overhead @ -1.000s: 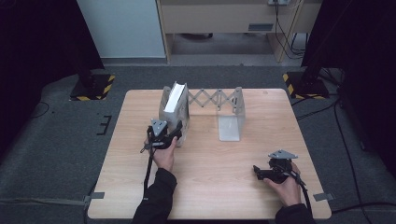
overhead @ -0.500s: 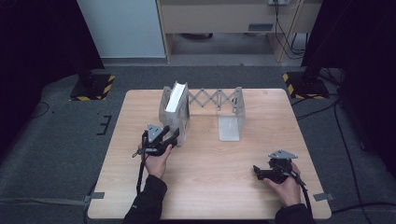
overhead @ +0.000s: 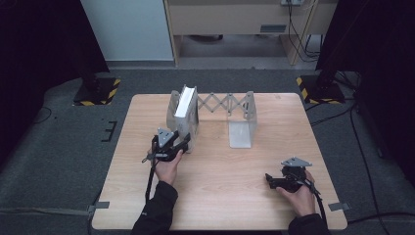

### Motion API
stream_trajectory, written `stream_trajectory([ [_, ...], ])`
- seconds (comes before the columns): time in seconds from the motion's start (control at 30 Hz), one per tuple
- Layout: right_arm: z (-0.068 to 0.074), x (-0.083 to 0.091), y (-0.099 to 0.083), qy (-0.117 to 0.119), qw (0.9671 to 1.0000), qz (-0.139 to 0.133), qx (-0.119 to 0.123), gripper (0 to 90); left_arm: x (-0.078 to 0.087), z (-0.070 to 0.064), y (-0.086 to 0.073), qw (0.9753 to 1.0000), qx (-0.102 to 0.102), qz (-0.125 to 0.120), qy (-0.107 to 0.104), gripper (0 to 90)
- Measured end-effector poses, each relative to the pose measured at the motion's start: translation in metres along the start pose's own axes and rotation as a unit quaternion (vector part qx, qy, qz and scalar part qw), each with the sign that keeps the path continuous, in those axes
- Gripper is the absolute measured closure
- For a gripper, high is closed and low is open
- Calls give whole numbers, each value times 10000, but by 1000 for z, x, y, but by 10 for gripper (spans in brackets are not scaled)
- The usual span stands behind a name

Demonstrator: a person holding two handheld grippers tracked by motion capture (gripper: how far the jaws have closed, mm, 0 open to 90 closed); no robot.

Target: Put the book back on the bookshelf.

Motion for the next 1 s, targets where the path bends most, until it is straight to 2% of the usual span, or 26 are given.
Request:
stream_trajectory([
  [0.2, 0, 0, 0, 0, 10000, -1, 3, 60, -10, -5, 2, 10000, 51, 39, 6, 487],
  [0.4, 0, 0, 0, -5, 10000, -4, -4, 59, -19, -8, 4, 9999, 99, 77, -82, 467],
  [0.63, 0, 0, 0, -3, 10000, 0, -17, 60, -22, -9, 3, 9998, 130, 45, -164, 459],
  [0.8, 0, 0, 0, 1, 10000, -2, 5, 60, -12, -8, 4, 9988, 261, 175, -377, 437],
  [0.9, 0, 0, 0, 0, 10000, -1, 4, 60, 0, -10, 3, 9985, 82, 283, -469, 400],
  [1.0, 0, 0, 0, 1, 10000, -1, 5, 59, 14, -6, 0, 9978, 66, 355, -555, 383],
])
Point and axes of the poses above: each handheld gripper's, and its own axes: x roughly backward along the jaws, y roughly out of its top, z roughly to its left, the point moved 8 cm from there along -x, roughly forward along the jaws, and after that the axes turned 4 degrees about -z, right-handed, at the moved point
